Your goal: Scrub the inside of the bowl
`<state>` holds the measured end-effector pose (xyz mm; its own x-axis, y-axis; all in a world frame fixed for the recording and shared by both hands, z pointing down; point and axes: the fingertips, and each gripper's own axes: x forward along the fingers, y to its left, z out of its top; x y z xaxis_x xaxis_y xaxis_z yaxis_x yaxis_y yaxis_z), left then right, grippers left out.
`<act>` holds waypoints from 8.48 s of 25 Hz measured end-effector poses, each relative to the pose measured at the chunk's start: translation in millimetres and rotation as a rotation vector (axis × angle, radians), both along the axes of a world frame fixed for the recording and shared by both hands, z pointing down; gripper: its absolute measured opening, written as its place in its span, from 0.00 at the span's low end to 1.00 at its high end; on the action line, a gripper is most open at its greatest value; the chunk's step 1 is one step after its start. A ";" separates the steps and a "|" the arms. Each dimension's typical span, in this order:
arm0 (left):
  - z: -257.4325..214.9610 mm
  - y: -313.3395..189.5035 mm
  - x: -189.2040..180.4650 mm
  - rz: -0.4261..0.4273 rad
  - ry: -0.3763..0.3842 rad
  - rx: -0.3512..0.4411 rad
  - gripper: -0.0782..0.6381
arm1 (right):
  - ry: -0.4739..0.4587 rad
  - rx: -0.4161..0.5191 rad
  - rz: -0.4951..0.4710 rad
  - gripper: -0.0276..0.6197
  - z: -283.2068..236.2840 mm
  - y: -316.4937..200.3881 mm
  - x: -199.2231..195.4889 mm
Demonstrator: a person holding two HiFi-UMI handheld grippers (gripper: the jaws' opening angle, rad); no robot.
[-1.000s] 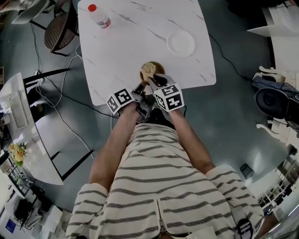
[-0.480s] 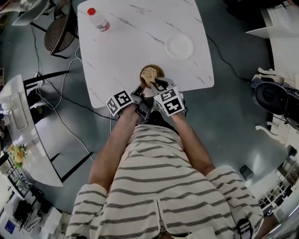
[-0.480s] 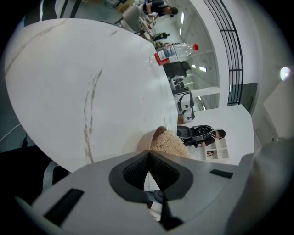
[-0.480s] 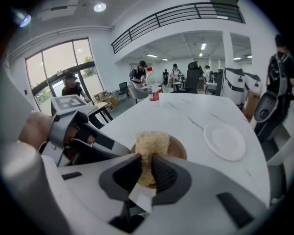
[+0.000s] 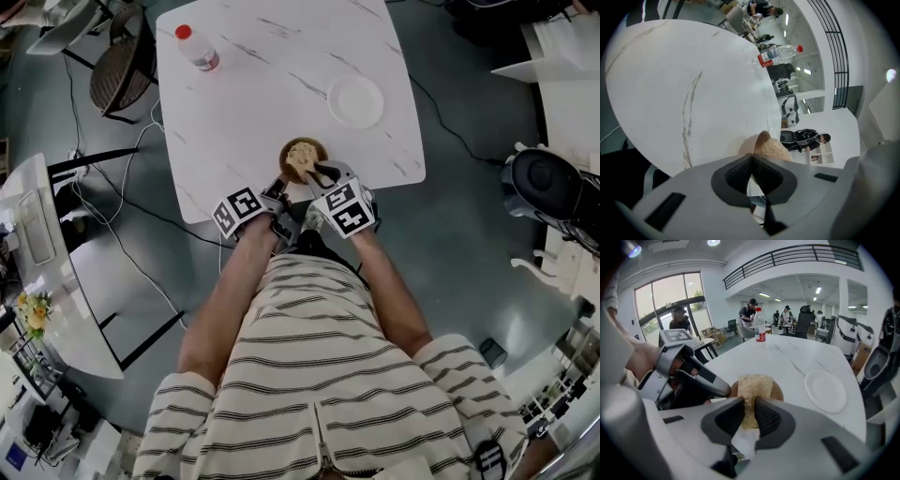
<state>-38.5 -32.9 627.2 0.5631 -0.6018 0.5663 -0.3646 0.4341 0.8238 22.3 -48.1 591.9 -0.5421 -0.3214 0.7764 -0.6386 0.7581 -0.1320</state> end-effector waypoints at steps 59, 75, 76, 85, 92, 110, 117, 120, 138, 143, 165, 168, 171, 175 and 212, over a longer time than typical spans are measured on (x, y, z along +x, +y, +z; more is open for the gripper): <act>-2.5 3.4 -3.7 0.039 -0.001 0.040 0.12 | -0.221 -0.025 0.164 0.15 -1.0 -15.3 -29.3; -0.9 4.6 -3.3 0.018 0.004 0.029 0.12 | -0.153 -0.020 0.070 0.15 3.1 4.2 -11.2; -0.9 4.4 -3.4 0.017 0.002 0.030 0.12 | -0.146 -0.016 0.060 0.15 2.5 4.8 -10.9; -1.2 1.8 -3.0 0.008 0.000 0.032 0.12 | 0.002 0.068 -0.108 0.15 2.6 6.8 -8.1; -1.3 2.0 -2.5 0.004 -0.001 0.030 0.12 | 0.142 0.161 -0.259 0.15 7.1 7.2 -6.9; -1.3 3.9 1.2 0.026 -0.020 0.031 0.12 | 0.119 0.174 -0.157 0.15 8.4 -19.6 1.3; -0.6 3.4 -3.3 0.023 -0.026 0.037 0.12 | 0.066 0.155 -0.103 0.15 7.5 -24.2 -7.9; -1.9 3.1 -3.4 0.021 -0.023 0.038 0.12 | 0.035 0.149 -0.081 0.15 5.7 -26.7 -13.4; -0.3 6.0 -3.8 0.009 -0.001 0.034 0.12 | -0.183 -0.016 0.064 0.15 1.3 -19.2 -35.5; -0.1 5.4 -4.8 0.008 0.003 0.033 0.12 | -0.201 -0.040 0.064 0.15 0.8 -16.3 -36.5; 0.0 4.7 -4.5 -0.019 0.015 0.025 0.12 | -0.079 -0.025 -0.132 0.15 -1.0 4.3 -16.1; -0.4 3.3 -4.8 -0.022 0.016 0.026 0.12 | -0.052 -0.011 -0.149 0.15 1.5 3.6 -13.4; -1.6 3.3 -4.4 -0.024 0.017 0.025 0.12 | -0.038 -0.004 -0.157 0.15 2.0 2.9 -11.6; -1.9 2.1 -3.9 -0.022 0.018 0.027 0.12 | 0.001 0.015 -0.172 0.15 4.5 0.1 -7.4; -0.2 8.6 -2.2 0.018 0.017 0.033 0.12 | -0.048 0.049 -0.075 0.15 11.1 0.4 -29.6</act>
<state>-40.7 -24.3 627.0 0.5834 -0.6101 0.5361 -0.3575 0.3998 0.8440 -7.3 -47.6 603.0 -0.6022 -0.3154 0.7334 -0.5736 0.8099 -0.1227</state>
